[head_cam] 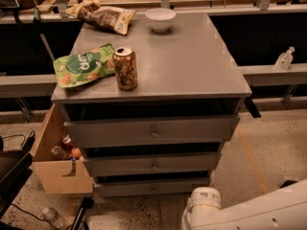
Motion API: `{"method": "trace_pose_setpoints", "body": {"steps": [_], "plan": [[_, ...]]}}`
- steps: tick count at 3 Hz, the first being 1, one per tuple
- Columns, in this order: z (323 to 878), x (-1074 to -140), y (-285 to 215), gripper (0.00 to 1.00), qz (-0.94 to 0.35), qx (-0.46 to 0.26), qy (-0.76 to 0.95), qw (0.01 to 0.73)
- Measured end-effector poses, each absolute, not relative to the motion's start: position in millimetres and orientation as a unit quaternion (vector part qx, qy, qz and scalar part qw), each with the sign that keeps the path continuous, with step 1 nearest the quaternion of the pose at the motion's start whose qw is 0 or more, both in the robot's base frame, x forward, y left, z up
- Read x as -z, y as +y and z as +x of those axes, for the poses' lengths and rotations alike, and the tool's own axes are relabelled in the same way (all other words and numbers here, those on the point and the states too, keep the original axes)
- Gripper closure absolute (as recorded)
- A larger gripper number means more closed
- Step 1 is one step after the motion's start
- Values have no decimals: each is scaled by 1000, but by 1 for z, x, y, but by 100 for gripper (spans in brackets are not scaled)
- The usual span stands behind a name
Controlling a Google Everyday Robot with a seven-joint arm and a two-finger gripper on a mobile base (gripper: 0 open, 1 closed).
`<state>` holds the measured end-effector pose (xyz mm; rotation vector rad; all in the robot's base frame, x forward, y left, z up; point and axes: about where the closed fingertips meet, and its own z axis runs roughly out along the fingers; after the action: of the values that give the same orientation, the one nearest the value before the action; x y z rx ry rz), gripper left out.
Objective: Open bottom drawer
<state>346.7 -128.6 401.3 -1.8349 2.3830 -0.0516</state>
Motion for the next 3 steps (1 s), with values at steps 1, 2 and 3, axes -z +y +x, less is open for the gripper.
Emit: {"method": "trace_pose_setpoints", "body": {"steps": [1, 2, 3], "plan": [[365, -357, -125, 0, -589, 22, 804, 73], [382, -331, -128, 0, -594, 46, 798, 94], [400, -326, -132, 0, -613, 88, 775, 125]]}}
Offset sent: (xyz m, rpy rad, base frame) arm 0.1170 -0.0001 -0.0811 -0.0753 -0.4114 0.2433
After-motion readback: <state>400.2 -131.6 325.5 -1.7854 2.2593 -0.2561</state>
